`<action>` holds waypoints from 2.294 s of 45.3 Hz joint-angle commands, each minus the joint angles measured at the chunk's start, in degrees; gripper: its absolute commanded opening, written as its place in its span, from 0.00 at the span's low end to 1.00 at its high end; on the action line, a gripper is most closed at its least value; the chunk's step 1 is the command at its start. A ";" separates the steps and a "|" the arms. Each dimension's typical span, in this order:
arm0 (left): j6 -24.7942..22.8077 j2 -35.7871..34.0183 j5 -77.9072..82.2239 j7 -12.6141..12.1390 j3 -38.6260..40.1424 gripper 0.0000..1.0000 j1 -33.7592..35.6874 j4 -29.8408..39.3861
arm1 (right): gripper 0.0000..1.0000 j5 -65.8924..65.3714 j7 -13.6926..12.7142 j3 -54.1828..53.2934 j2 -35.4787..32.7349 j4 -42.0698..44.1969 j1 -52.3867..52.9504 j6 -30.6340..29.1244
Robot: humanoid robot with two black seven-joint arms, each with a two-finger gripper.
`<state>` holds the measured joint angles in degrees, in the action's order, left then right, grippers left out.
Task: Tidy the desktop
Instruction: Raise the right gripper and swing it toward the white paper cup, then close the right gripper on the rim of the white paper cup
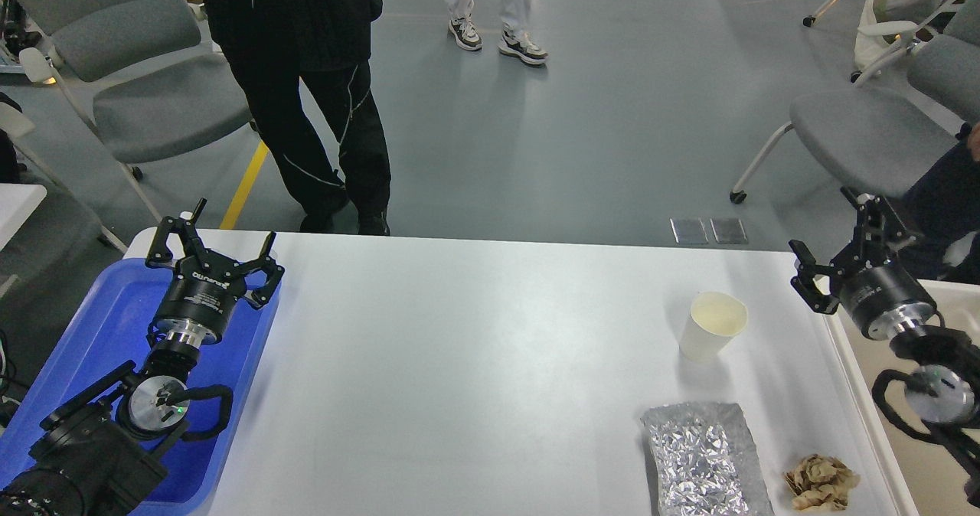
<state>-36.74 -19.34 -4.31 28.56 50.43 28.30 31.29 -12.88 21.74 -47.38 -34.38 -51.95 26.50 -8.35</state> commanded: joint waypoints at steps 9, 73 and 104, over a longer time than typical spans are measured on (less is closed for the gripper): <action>0.00 0.00 0.01 0.00 -0.07 1.00 0.00 0.00 | 1.00 -25.08 -8.20 12.39 -11.06 -7.03 8.55 0.44; 0.00 0.00 0.09 0.00 -0.07 1.00 0.00 0.00 | 1.00 -67.46 -8.55 55.12 0.01 5.62 27.99 6.94; 0.00 0.00 0.09 0.00 -0.07 1.00 0.00 0.00 | 0.00 -66.14 -8.64 55.91 5.02 12.22 27.20 6.33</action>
<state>-36.74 -19.34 -4.22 28.57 50.36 28.30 31.29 -79.76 13.23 8.08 -30.16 -41.04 54.08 -1.51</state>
